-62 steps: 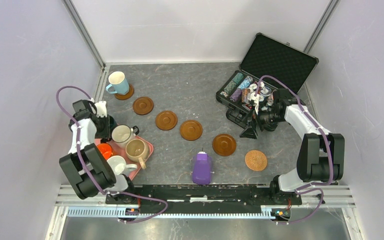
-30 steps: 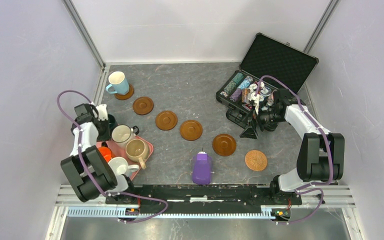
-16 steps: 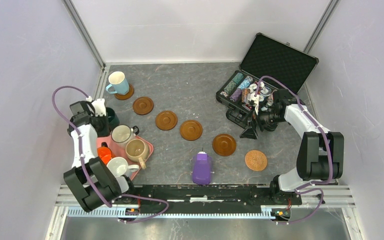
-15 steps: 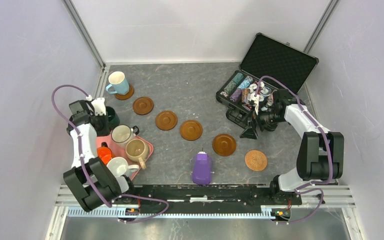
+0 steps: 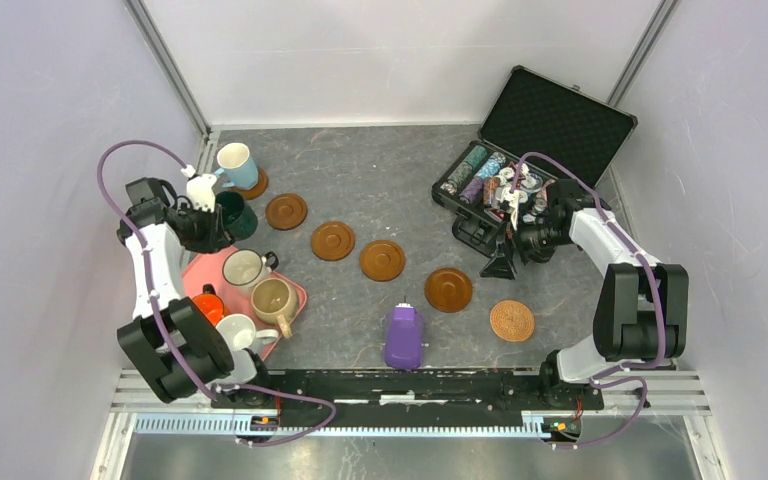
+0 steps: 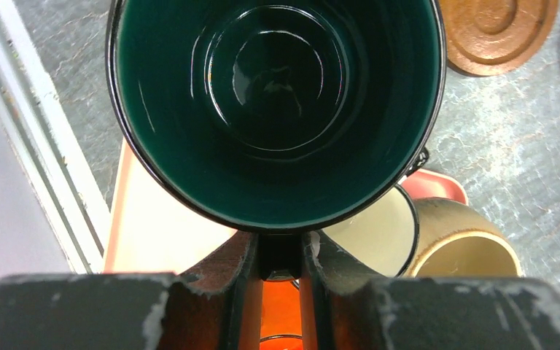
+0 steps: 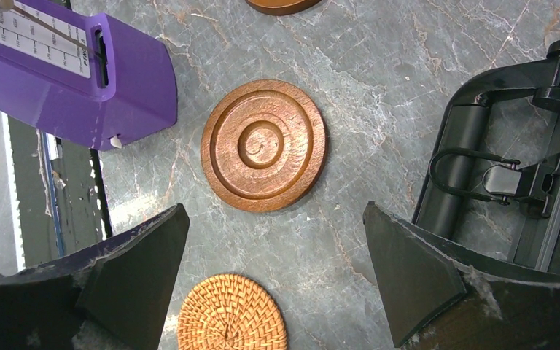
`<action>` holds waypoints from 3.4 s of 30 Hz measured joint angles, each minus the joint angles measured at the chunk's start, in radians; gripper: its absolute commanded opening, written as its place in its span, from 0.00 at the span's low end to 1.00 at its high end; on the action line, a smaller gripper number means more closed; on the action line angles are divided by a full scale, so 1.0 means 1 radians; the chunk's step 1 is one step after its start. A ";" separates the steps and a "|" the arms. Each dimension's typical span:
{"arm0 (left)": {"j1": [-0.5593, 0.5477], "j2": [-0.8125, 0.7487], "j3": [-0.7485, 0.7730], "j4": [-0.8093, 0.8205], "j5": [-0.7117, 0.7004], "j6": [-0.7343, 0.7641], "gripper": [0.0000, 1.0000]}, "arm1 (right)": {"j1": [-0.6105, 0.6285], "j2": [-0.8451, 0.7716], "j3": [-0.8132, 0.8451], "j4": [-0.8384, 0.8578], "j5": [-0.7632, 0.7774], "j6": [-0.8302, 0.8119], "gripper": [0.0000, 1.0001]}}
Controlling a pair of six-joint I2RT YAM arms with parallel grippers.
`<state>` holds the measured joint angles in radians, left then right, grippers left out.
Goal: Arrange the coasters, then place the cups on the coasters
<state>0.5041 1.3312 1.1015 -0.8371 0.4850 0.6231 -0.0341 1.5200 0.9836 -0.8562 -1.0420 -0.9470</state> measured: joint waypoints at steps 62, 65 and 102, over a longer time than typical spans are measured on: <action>-0.249 0.568 0.301 0.137 0.051 0.289 0.13 | -0.065 -0.045 -0.050 0.204 0.065 0.217 0.98; -0.254 0.568 0.301 0.137 0.052 0.302 0.13 | -0.065 -0.045 -0.050 0.204 0.065 0.216 0.98; -0.235 0.331 0.332 0.077 0.041 0.256 1.00 | -0.065 -0.037 -0.050 0.190 0.068 0.204 0.98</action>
<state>0.2687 1.6619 1.4330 -0.7601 0.5259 0.8795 -0.0994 1.4834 0.9340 -0.6666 -0.9745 -0.7433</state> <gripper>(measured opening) 0.994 0.979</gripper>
